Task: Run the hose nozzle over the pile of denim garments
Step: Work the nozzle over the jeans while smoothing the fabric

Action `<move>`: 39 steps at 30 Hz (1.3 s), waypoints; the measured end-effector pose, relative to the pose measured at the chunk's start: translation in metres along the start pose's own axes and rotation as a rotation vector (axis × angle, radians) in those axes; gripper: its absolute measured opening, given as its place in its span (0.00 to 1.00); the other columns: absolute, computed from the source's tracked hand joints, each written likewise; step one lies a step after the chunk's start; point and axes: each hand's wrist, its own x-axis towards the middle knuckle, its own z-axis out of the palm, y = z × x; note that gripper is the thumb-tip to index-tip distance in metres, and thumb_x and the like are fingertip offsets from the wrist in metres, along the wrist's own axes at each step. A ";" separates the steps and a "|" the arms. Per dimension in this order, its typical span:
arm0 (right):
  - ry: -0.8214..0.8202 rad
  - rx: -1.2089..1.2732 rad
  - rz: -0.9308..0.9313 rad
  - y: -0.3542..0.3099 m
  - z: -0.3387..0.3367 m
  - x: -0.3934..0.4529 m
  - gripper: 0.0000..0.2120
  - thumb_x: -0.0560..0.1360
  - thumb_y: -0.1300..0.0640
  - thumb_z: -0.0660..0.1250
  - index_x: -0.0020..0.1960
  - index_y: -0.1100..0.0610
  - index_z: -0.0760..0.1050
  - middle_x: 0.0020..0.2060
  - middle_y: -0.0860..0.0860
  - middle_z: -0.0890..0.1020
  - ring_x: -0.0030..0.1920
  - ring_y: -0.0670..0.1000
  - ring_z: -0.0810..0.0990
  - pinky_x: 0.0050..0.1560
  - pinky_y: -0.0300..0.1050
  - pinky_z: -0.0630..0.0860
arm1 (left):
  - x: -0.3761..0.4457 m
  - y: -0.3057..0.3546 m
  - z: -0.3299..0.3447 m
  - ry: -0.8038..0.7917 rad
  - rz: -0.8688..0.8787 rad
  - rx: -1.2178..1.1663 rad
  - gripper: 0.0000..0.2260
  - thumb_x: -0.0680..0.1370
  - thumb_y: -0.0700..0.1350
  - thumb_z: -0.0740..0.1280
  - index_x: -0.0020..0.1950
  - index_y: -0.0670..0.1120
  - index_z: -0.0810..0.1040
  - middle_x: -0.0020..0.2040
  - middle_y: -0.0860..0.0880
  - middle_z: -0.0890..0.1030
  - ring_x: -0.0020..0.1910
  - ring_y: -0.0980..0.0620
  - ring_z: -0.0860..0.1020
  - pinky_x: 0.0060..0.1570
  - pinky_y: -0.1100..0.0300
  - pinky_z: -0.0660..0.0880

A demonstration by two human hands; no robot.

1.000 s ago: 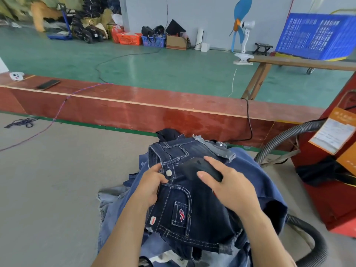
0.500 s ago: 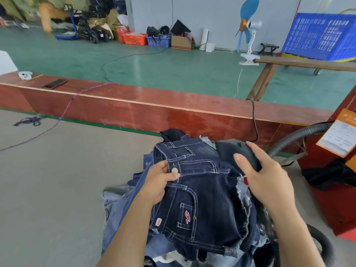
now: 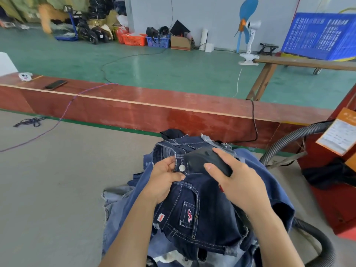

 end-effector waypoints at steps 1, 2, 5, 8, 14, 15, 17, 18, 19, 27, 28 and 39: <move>0.006 0.007 -0.001 0.001 -0.002 0.000 0.25 0.70 0.30 0.59 0.67 0.30 0.66 0.28 0.36 0.75 0.38 0.43 0.79 0.35 0.33 0.69 | 0.001 0.000 0.000 0.010 -0.001 -0.006 0.23 0.71 0.18 0.61 0.53 0.44 0.77 0.44 0.51 0.85 0.42 0.57 0.83 0.39 0.65 0.78; 0.001 0.004 -0.005 0.001 -0.003 0.000 0.26 0.69 0.30 0.59 0.66 0.30 0.66 0.28 0.36 0.75 0.38 0.43 0.79 0.35 0.34 0.70 | 0.001 0.000 0.000 0.013 0.002 -0.009 0.23 0.71 0.18 0.60 0.53 0.43 0.76 0.45 0.50 0.84 0.42 0.57 0.83 0.40 0.65 0.78; -0.050 -0.033 -0.034 -0.002 -0.005 -0.003 0.26 0.69 0.30 0.59 0.67 0.30 0.65 0.27 0.37 0.74 0.40 0.45 0.80 0.39 0.41 0.74 | -0.001 0.001 0.000 -0.005 0.011 0.002 0.22 0.71 0.18 0.60 0.54 0.41 0.77 0.46 0.49 0.84 0.43 0.56 0.83 0.42 0.65 0.78; -0.036 -0.034 -0.024 -0.004 -0.002 -0.003 0.25 0.72 0.32 0.61 0.68 0.31 0.65 0.30 0.37 0.76 0.42 0.46 0.81 0.41 0.43 0.74 | -0.002 0.001 0.003 -0.038 0.014 0.032 0.22 0.71 0.19 0.60 0.57 0.40 0.77 0.48 0.48 0.85 0.48 0.53 0.83 0.45 0.63 0.78; 0.267 0.161 0.084 0.010 -0.030 0.002 0.25 0.72 0.35 0.63 0.69 0.35 0.67 0.46 0.34 0.79 0.55 0.53 0.79 0.48 0.45 0.67 | -0.001 -0.001 -0.002 0.126 0.109 -0.063 0.38 0.71 0.20 0.62 0.63 0.62 0.65 0.58 0.44 0.78 0.53 0.52 0.80 0.52 0.52 0.80; 0.265 0.197 0.077 0.012 -0.035 0.001 0.26 0.71 0.34 0.63 0.68 0.34 0.68 0.41 0.29 0.76 0.51 0.49 0.79 0.48 0.46 0.68 | -0.001 0.000 -0.002 0.134 0.132 -0.063 0.39 0.71 0.20 0.63 0.62 0.64 0.67 0.58 0.47 0.77 0.53 0.56 0.80 0.53 0.52 0.80; 0.193 0.212 0.052 0.012 -0.037 -0.002 0.25 0.69 0.34 0.64 0.66 0.34 0.70 0.36 0.26 0.75 0.41 0.37 0.79 0.47 0.44 0.70 | -0.002 0.001 0.001 0.105 0.131 -0.004 0.37 0.71 0.21 0.64 0.61 0.63 0.71 0.64 0.49 0.75 0.63 0.56 0.75 0.61 0.50 0.76; 0.137 0.197 0.037 0.011 -0.035 -0.003 0.25 0.70 0.35 0.64 0.66 0.34 0.70 0.36 0.27 0.76 0.38 0.34 0.79 0.45 0.42 0.71 | -0.002 0.002 0.002 0.089 0.120 0.038 0.34 0.72 0.22 0.64 0.62 0.60 0.72 0.68 0.48 0.73 0.68 0.53 0.70 0.66 0.49 0.72; 0.078 0.178 0.022 0.009 -0.033 -0.004 0.24 0.70 0.35 0.65 0.66 0.34 0.70 0.38 0.30 0.79 0.37 0.35 0.79 0.44 0.41 0.72 | -0.001 0.003 0.004 0.083 0.098 0.055 0.32 0.72 0.22 0.64 0.64 0.57 0.73 0.70 0.47 0.71 0.72 0.51 0.66 0.69 0.49 0.68; -0.115 0.027 -0.048 -0.003 -0.018 -0.005 0.27 0.68 0.30 0.60 0.66 0.30 0.66 0.37 0.36 0.77 0.45 0.48 0.82 0.51 0.47 0.77 | -0.003 0.006 0.009 0.022 0.029 -0.052 0.29 0.72 0.19 0.62 0.71 0.38 0.68 0.67 0.39 0.74 0.68 0.44 0.72 0.61 0.52 0.75; -0.101 0.014 -0.052 -0.005 -0.016 -0.004 0.26 0.69 0.30 0.60 0.67 0.30 0.66 0.34 0.36 0.76 0.44 0.47 0.81 0.49 0.46 0.77 | -0.004 0.007 0.011 0.001 0.035 -0.031 0.29 0.72 0.19 0.61 0.70 0.37 0.69 0.65 0.40 0.77 0.64 0.46 0.75 0.57 0.55 0.77; 0.078 0.160 -0.004 -0.011 -0.034 -0.003 0.26 0.70 0.34 0.62 0.67 0.33 0.68 0.39 0.39 0.82 0.41 0.41 0.80 0.44 0.42 0.71 | -0.005 0.006 0.013 -0.019 0.006 -0.018 0.28 0.72 0.19 0.61 0.64 0.44 0.72 0.67 0.43 0.75 0.67 0.51 0.72 0.58 0.59 0.75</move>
